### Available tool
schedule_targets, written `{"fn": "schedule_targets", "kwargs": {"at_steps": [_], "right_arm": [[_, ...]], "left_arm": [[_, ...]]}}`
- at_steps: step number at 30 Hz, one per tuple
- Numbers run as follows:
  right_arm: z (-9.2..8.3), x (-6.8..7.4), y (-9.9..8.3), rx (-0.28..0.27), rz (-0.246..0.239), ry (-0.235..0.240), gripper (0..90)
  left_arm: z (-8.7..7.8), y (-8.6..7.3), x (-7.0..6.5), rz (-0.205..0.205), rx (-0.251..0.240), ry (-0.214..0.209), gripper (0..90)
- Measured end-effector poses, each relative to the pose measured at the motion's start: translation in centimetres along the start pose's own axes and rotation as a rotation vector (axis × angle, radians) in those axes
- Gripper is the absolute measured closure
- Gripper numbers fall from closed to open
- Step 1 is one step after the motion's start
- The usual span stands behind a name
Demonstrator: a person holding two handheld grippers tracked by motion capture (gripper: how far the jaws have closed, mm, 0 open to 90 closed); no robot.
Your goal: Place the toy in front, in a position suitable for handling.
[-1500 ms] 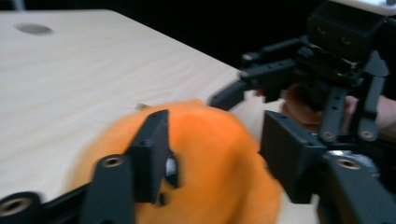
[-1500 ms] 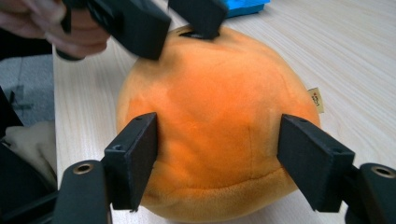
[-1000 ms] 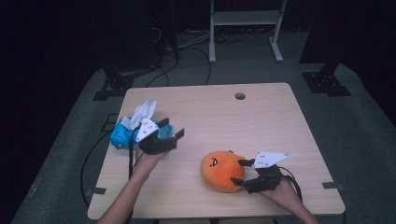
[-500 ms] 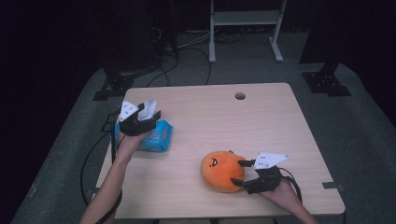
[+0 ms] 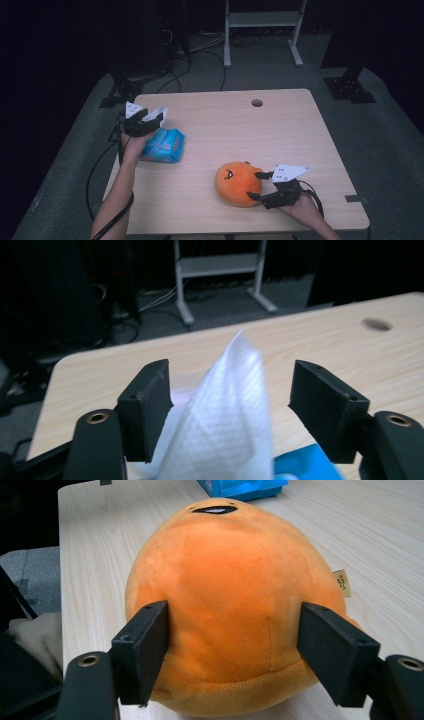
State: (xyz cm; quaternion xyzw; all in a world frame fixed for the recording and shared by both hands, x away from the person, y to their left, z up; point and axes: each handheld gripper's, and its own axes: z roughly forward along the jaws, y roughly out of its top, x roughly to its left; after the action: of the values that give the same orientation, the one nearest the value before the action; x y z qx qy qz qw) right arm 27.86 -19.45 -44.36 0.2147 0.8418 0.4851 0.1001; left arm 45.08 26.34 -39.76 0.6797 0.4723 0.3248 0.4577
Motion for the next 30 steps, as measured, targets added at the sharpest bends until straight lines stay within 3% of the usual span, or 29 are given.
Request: {"fn": "schedule_targets", "kwargs": {"at_steps": [3, 8, 15, 17, 23, 30], "right_arm": [[0.0, 0.0, 0.0, 0.000, 0.000, 0.000, 28.2], [0.0, 0.1, 0.0, -0.002, -0.001, -0.001, 28.0], [0.0, 0.1, -0.1, -0.004, -0.003, -0.001, 27.8], [0.0, 0.1, -0.1, -0.005, -0.003, -0.001, 27.8], [0.0, 0.1, -0.1, -0.005, -0.004, -0.003, 27.8], [0.0, 0.1, -0.1, -0.008, -0.003, -0.004, 27.8]], "left_arm": [[0.3, -0.3, 0.3, -0.009, 0.031, 0.019, 33.6], [0.5, -0.9, 0.6, -0.018, 0.063, 0.037, 47.4], [0.1, -1.2, 0.5, 0.000, 0.091, 0.018, 85.6], [-0.2, -1.1, 0.2, 0.008, 0.084, -0.004, 87.5], [-1.5, -0.3, -0.6, -0.036, 0.039, -0.093, 88.0], [-3.2, 1.3, -1.4, -0.050, -0.010, -0.185, 88.1]]}}
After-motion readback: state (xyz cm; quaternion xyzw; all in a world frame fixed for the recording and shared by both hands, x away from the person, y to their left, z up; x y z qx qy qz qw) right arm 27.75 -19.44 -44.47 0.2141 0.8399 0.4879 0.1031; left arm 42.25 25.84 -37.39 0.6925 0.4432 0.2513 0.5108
